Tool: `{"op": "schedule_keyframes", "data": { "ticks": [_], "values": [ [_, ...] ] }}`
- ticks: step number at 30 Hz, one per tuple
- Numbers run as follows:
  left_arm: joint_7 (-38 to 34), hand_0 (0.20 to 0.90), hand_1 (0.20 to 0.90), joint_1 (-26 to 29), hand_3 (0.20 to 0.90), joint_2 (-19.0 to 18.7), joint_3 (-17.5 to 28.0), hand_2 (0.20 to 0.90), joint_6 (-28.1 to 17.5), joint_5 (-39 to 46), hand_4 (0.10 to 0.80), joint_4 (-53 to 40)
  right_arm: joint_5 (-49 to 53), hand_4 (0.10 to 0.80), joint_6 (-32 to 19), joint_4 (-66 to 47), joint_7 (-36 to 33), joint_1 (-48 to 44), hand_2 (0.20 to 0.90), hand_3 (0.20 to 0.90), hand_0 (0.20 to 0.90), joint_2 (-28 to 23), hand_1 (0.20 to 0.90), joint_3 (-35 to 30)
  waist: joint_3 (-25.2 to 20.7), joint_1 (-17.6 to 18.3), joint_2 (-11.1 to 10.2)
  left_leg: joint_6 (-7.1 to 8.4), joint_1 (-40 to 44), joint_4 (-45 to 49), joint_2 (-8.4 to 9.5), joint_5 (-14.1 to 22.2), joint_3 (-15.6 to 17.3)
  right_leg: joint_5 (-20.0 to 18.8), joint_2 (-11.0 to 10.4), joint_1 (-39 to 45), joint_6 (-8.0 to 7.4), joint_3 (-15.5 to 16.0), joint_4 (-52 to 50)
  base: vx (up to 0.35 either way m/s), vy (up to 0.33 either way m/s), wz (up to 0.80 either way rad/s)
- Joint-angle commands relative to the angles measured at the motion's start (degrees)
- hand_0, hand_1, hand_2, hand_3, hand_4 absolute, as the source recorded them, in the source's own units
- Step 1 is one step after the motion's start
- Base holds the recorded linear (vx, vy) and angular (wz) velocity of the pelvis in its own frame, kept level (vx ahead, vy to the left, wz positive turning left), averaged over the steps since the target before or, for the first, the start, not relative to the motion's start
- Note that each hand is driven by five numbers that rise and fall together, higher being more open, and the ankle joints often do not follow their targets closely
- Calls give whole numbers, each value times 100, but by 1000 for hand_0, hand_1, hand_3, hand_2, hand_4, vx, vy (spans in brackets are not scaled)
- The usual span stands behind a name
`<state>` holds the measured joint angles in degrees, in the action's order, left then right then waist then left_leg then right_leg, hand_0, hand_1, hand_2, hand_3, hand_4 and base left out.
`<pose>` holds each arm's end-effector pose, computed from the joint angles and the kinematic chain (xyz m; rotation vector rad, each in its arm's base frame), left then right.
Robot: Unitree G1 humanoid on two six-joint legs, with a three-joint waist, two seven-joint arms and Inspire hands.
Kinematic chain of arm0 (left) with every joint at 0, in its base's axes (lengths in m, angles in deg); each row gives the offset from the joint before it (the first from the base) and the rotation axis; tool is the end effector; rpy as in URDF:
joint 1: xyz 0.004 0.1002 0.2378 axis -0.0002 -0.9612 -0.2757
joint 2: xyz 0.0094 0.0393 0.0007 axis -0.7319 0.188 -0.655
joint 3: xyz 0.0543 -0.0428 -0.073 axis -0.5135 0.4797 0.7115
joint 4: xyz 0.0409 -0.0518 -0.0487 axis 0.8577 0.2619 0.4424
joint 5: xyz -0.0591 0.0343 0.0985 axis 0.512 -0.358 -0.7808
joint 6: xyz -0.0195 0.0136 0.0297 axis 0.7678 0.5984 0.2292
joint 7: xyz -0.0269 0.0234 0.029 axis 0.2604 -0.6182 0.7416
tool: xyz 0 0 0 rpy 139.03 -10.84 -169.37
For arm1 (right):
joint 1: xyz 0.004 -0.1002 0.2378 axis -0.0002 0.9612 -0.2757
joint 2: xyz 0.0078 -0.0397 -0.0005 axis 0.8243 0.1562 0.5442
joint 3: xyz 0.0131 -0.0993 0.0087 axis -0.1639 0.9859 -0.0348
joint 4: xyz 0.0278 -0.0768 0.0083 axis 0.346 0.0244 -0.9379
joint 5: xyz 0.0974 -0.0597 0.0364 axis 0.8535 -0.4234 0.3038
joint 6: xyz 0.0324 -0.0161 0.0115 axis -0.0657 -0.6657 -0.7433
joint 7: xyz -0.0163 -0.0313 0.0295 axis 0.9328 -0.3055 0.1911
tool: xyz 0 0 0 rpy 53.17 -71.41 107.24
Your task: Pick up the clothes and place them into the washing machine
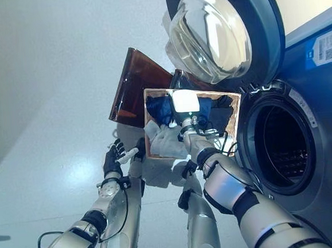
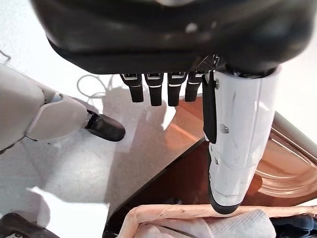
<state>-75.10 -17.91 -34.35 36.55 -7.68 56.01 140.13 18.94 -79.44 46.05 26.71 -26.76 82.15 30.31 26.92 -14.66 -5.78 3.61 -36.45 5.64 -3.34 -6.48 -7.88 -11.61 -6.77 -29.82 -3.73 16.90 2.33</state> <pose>0.2621 0.1398 -0.0349 -0.0502 0.3122 0.2558 0.3597 -0.1058 0.0716 -1.4318 -0.2440 -0.0902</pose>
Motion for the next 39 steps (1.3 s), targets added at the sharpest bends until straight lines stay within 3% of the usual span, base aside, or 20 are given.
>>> {"op": "schedule_keyframes", "data": {
  "ticks": [1, 8, 10, 12, 13, 14, 15, 16, 18, 19, 39],
  "values": [
    [-88, 900, 900, 179, 900, 49, -187, 900, -412, 44, 800, -541, 29, 800, 97, 84, 210, -783, 900, 900, 900, -395, 900, -39, 288, -263, 404, 64, 289, -1064, 315, -611, 118, 337, 97, 210, -266, -48, -535, 0, 0, 0],
    [-65, 900, 900, 152, 900, 28, -221, 900, -441, 111, 800, -756, 55, 800, 106, 83, 242, -913, 900, 900, 900, -481, 900, -36, 288, -277, 417, 76, 115, -1064, 316, -643, 103, 307, 93, 39, -273, -14, -544, -9, 1, 3],
    [-61, 900, 900, 128, 900, 32, -238, 900, -434, 124, 800, -831, 50, 741, 113, 86, 243, -976, 818, 818, 818, -521, 818, -35, 288, -280, 427, 76, 73, -1064, 319, -647, 105, 298, 87, -9, -277, 16, -549, -12, 5, 4],
    [-65, 900, 900, 139, 900, 27, -231, 900, -434, 119, 800, -840, 42, 714, 114, 66, 234, -992, 779, 779, 779, -551, 779, -25, 288, -272, 428, 81, 46, -1064, 320, -656, 97, 296, 83, -45, -279, 28, -569, -15, 10, 6],
    [-63, 900, 900, 143, 900, 38, -245, 900, -441, 117, 800, -866, 20, 612, 115, 65, 233, -981, 636, 636, 636, -583, 636, -22, 288, -276, 440, 85, 22, -1064, 322, -663, 89, 298, 78, -60, -279, 35, -572, -16, 8, 4],
    [-64, 900, 900, 133, 900, 29, -243, 900, -443, 120, 800, -886, 24, 612, 123, 64, 234, -996, 636, 636, 636, -589, 636, -8, 288, -277, 435, 86, 12, -1064, 322, -666, 92, 297, 76, -68, -281, 49, -579, -17, 4, 4],
    [-74, 900, 900, 140, 900, 21, -235, 900, -442, 111, 800, -905, 21, 520, 122, 48, 232, -994, 507, 507, 507, -600, 507, -10, 288, -272, 436, 88, -6, -1064, 322, -664, 88, 295, 73, -87, -283, 60, -580, 0, 0, 0],
    [-72, 900, 900, 133, 900, 21, -228, 900, -440, 125, 800, -900, 23, 471, 128, 53, 235, -998, 439, 439, 439, -579, 439, -8, 288, -267, 428, 90, -15, -1064, 322, -669, 88, 290, 74, -100, -283, 65, -584, 0, 0, 0],
    [-78, 900, 900, 129, 900, 19, -238, 900, -431, 122, 800, -931, 4, 327, 151, 55, 217, -986, 238, 238, 238, -592, 238, -18, 288, -269, 434, 87, -21, -1064, 326, -667, 95, 293, 74, -119, -282, 73, -606, 0, 0, 0],
    [-80, 900, 900, 129, 900, 16, -237, 900, -427, 126, 800, -933, 0, 300, 159, 58, 213, -998, 200, 200, 200, -593, 200, -13, 288, -268, 436, 86, -25, -1064, 326, -670, 97, 295, 75, -129, -277, 73, -618, 0, 0, 0],
    [-104, 900, 900, 92, 900, 25, -145, 900, -384, 97, 800, -656, -52, 300, 179, -169, 38, -822, 200, 200, 200, -634, 200, -147, 288, -216, 393, 76, 345, -1064, 287, -619, 224, 329, 65, 175, -266, 43, -629, 0, 1, -1]
  ]
}}
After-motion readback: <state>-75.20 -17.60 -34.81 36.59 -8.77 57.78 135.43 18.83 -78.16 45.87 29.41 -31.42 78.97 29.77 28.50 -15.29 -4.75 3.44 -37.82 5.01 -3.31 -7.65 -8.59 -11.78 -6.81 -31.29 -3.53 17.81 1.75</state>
